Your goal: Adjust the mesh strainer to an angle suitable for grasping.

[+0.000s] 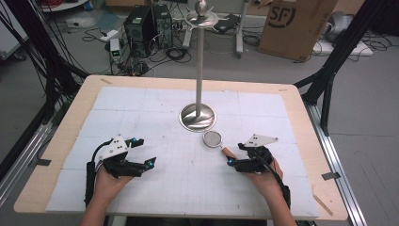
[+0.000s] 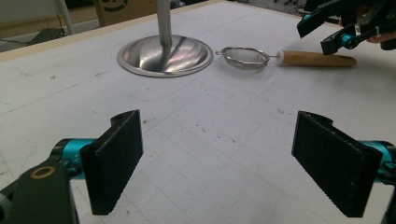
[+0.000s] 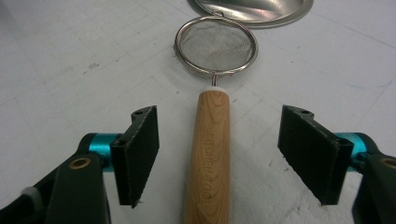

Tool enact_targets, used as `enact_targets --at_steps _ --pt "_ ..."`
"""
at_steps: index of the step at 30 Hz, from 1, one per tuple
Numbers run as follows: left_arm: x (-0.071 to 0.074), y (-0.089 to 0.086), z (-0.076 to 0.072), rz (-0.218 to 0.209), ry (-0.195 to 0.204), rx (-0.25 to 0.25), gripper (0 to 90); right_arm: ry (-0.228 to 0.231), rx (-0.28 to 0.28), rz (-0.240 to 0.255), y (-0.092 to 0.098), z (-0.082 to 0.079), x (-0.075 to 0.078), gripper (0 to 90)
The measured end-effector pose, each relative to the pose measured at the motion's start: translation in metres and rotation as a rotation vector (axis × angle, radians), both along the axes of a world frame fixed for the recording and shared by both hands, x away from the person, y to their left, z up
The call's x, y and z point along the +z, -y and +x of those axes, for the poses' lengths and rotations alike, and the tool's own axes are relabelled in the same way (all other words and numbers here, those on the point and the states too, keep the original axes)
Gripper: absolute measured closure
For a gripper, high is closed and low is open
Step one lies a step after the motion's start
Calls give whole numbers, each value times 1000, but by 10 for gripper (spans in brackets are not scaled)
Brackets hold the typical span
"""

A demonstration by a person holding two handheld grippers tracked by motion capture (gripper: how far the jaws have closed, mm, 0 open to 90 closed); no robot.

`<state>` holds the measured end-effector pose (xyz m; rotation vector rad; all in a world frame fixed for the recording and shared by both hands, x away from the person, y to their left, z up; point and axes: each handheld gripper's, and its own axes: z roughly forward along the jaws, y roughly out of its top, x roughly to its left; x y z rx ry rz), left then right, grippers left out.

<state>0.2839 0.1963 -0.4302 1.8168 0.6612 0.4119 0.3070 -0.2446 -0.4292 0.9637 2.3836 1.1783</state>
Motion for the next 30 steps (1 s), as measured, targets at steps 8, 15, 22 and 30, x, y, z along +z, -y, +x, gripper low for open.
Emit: enact_targets --at_steps 8,15,22,30 --pt "0 0 0 0 0 1 170 -8 15 -16 -3 2 0 385" --pt "0 0 0 -1 -1 1 170 -34 29 -80 -11 5 -5 478" --pt "-1 0 0 2 -5 3 170 -46 20 -133 -13 6 -9 554" --pt "0 1 0 3 -5 1 171 -64 22 -158 -15 6 -10 645"
